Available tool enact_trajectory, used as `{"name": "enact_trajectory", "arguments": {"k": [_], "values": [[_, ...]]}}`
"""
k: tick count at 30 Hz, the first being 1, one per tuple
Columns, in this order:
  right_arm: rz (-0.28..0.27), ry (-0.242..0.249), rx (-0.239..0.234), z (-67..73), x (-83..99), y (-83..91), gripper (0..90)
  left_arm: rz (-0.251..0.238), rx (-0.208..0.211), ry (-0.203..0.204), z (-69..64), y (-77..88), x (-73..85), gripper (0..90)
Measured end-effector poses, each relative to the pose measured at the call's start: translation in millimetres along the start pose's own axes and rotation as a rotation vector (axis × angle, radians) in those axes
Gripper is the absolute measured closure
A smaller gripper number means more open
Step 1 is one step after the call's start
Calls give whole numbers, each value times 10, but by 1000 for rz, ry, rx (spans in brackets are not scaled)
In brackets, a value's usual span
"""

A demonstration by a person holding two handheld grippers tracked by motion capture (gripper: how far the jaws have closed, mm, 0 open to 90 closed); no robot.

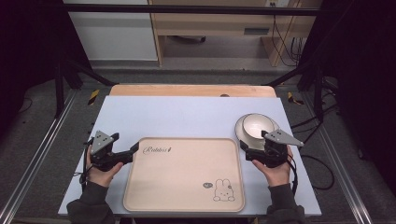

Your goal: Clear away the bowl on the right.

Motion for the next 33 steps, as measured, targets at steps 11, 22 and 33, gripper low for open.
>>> {"name": "enact_trajectory", "arguments": {"k": [11,22,33], "values": [[13,-17,19,-70,-5,28,117,12,-1,0,17,-20,26,141],[14,-31,43,-151,-10,64,125,19,-5,2,39,-30,33,140],[14,-40,52,-185,-22,78,127,21,-10,6,63,-28,31,140]]}}
Point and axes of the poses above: each handheld gripper's, and its own axes: y roughly backward along the jaws, x roughly out of its underside, z roughly to its left, the point moved 2 cm from there along -y, roughly forward along the jaws, and after that the axes turned 6 degrees about y, right-handed, at the moved point
